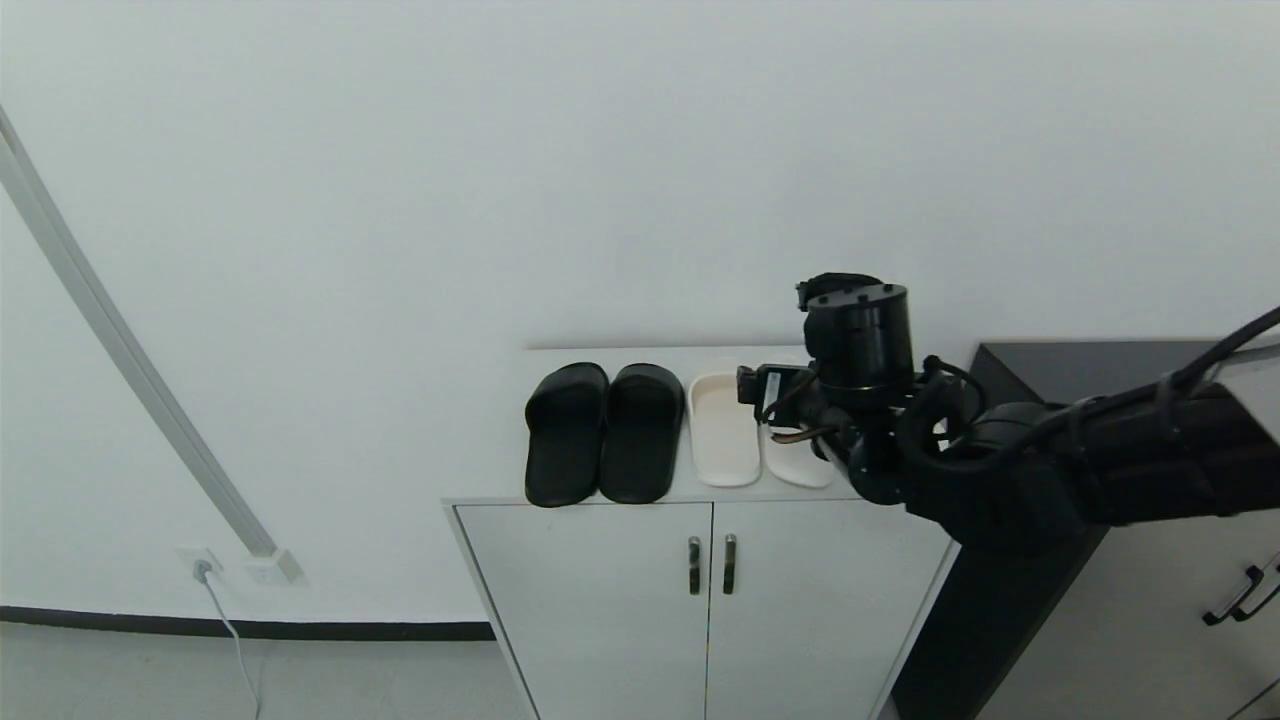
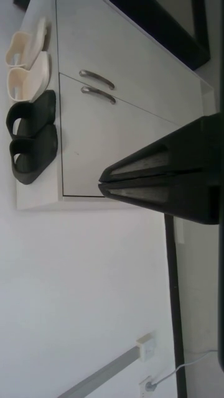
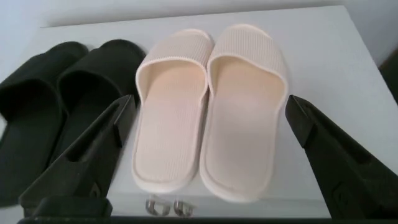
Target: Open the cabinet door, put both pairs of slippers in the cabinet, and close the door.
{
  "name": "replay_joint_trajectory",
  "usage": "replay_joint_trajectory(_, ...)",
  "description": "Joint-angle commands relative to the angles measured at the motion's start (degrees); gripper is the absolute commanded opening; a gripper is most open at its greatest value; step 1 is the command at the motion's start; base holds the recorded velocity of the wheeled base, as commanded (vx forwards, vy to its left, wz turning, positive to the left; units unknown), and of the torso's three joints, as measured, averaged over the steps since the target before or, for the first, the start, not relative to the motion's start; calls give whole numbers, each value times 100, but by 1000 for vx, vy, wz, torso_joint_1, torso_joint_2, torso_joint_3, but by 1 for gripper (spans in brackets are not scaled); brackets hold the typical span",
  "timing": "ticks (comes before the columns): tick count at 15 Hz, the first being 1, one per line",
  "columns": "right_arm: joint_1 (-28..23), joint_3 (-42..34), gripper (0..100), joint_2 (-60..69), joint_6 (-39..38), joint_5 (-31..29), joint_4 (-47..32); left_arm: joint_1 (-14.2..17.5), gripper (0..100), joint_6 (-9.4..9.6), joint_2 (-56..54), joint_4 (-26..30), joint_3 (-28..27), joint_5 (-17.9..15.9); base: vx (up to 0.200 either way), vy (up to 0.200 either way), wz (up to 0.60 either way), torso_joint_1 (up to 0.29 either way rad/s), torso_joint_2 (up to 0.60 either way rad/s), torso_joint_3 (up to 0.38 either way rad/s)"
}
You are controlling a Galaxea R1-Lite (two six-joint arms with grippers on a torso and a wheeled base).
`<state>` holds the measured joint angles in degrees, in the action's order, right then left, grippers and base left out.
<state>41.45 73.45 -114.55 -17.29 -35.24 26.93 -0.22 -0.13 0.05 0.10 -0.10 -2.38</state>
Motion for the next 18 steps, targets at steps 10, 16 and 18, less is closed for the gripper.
replay_joint_trajectory(10,-286,1778,100,-2009,393,-237,-65,-4,0,-13,4,-1,1,9,0,0,0,0,0,0)
replay_joint_trajectory(16,-594,2666,100,-2387,437,-150,-663,-4,0,-13,4,-1,1,9,0,0,0,0,0,0)
replay_joint_trajectory(18,-647,2947,100,-2528,437,-150,-759,-4,0,-13,4,-1,1,9,0,0,0,0,0,0)
